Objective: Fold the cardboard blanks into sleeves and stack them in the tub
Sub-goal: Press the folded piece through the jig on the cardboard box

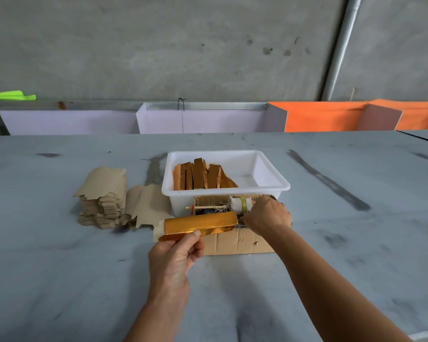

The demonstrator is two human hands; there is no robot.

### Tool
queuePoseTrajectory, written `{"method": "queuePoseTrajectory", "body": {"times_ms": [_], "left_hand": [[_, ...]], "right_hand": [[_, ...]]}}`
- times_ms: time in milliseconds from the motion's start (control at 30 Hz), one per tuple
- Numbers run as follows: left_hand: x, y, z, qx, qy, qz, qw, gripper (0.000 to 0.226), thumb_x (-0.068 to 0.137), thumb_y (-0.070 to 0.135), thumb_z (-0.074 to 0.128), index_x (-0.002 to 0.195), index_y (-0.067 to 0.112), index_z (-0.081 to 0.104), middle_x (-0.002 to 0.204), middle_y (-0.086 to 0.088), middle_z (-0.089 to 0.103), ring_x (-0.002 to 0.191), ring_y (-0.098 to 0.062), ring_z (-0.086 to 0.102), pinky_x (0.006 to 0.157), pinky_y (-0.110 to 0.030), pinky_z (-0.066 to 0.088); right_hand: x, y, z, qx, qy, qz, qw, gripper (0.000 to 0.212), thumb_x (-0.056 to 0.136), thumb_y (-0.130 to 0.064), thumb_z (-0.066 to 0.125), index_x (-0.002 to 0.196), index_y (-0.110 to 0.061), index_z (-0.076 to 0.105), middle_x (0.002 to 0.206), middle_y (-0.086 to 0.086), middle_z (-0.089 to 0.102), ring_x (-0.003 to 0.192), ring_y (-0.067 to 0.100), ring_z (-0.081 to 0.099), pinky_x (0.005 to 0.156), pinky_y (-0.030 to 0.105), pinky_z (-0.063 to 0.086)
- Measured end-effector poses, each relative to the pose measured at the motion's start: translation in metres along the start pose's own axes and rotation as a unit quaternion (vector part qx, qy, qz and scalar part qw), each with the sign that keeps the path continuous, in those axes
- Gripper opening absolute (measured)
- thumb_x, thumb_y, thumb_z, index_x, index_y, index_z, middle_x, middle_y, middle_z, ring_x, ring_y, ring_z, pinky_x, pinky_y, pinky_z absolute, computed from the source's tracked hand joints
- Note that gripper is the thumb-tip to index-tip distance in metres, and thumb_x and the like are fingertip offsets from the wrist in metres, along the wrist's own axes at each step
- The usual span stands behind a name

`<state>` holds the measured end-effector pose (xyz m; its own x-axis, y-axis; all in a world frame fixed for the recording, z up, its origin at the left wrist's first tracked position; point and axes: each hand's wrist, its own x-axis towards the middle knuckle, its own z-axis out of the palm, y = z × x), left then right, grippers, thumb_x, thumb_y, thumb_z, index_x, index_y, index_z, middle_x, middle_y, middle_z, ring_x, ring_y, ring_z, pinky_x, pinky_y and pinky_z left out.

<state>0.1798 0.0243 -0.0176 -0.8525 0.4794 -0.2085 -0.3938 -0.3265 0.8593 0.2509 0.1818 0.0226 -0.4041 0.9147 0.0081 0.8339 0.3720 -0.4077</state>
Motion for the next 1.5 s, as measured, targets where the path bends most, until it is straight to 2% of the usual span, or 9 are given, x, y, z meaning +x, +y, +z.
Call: {"method": "queuePoseTrajectory", "body": {"times_ms": [267,433,567,667,767,867,1100,1267,1500], "left_hand": [[0.000,0.001,-0.001,-0.004,0.004,-0.002,1.000,0.007,0.076,-0.004,0.069,0.079,0.001,0.066,0.061,-0.008,0.068,0.053,-0.017,0.065,0.048,-0.024,0.054],[-0.001,-0.002,-0.003,-0.012,0.015,-0.012,1.000,0.007,0.076,-0.004,0.069,0.079,0.001,0.065,0.061,-0.007,0.068,0.054,-0.018,0.065,0.050,-0.024,0.054],[-0.001,-0.003,-0.003,-0.019,0.014,-0.015,1.000,0.007,0.076,-0.005,0.068,0.079,0.001,0.066,0.061,-0.008,0.068,0.052,-0.017,0.065,0.049,-0.024,0.054],[-0.003,-0.003,0.004,-0.055,-0.002,-0.015,0.998,0.008,0.076,-0.005,0.068,0.081,0.002,0.065,0.067,-0.010,0.068,0.056,-0.019,0.066,0.052,-0.025,0.055],[-0.005,-0.003,0.016,-0.135,-0.041,-0.041,0.989,0.015,0.077,-0.001,0.067,0.091,0.000,0.064,0.086,-0.018,0.072,0.078,-0.028,0.071,0.066,-0.032,0.058],[-0.005,-0.007,0.027,-0.154,-0.055,-0.061,0.985,0.026,0.081,0.001,0.065,0.107,0.000,0.059,0.101,-0.021,0.070,0.093,-0.032,0.070,0.081,-0.036,0.053],[-0.005,-0.012,0.033,-0.137,-0.034,-0.034,0.989,0.028,0.074,0.002,0.070,0.102,0.003,0.063,0.104,-0.016,0.071,0.092,-0.027,0.070,0.090,-0.039,0.051],[-0.006,-0.013,0.035,-0.123,-0.022,-0.022,0.992,0.013,0.078,-0.002,0.067,0.087,0.006,0.067,0.101,-0.017,0.071,0.093,-0.028,0.070,0.089,-0.038,0.051],[-0.004,-0.014,0.037,-0.116,-0.018,-0.013,0.993,0.014,0.079,-0.004,0.065,0.088,0.006,0.067,0.098,-0.016,0.070,0.091,-0.027,0.069,0.088,-0.037,0.053]], "right_hand": [[0.008,0.000,0.000,0.053,0.010,0.015,0.998,0.026,0.078,-0.017,0.064,0.102,-0.010,0.055,0.103,0.009,0.062,0.103,0.030,0.058,0.092,0.042,0.048],[0.013,0.001,-0.003,0.106,-0.014,0.015,0.994,0.022,0.079,-0.012,0.067,0.096,-0.008,0.053,0.085,0.006,0.058,0.079,0.021,0.059,0.056,0.027,0.046],[0.018,0.006,-0.006,0.136,-0.017,0.020,0.990,0.017,0.079,-0.006,0.060,0.096,-0.003,0.059,0.074,0.006,0.056,0.071,0.022,0.057,0.049,0.024,0.040],[0.020,0.005,-0.007,0.138,-0.017,0.012,0.990,0.019,0.078,-0.005,0.057,0.097,-0.002,0.063,0.074,0.008,0.057,0.066,0.021,0.055,0.047,0.022,0.037],[0.023,0.000,-0.009,0.145,-0.021,0.007,0.989,0.018,0.078,-0.006,0.061,0.095,-0.001,0.064,0.071,0.006,0.057,0.060,0.018,0.055,0.046,0.024,0.041],[0.024,0.000,-0.010,0.212,-0.033,0.032,0.976,0.016,0.080,-0.004,0.060,0.094,0.001,0.064,0.083,0.015,0.067,0.078,0.028,0.067,0.065,0.033,0.056],[0.004,0.009,-0.013,0.308,-0.035,0.060,0.949,0.009,0.078,-0.001,0.060,0.070,-0.005,0.058,0.071,0.012,0.061,0.051,0.017,0.048,0.040,0.021,0.030],[-0.028,0.017,-0.012,0.363,-0.032,0.063,0.929,0.022,0.079,-0.004,0.062,0.057,-0.008,0.063,0.056,0.006,0.062,0.045,0.013,0.048,0.037,0.020,0.031],[-0.055,0.029,0.000,0.449,-0.026,0.076,0.890,0.021,0.082,-0.008,0.064,0.062,-0.007,0.068,0.055,0.002,0.063,0.048,0.011,0.049,0.037,0.015,0.031]]}}
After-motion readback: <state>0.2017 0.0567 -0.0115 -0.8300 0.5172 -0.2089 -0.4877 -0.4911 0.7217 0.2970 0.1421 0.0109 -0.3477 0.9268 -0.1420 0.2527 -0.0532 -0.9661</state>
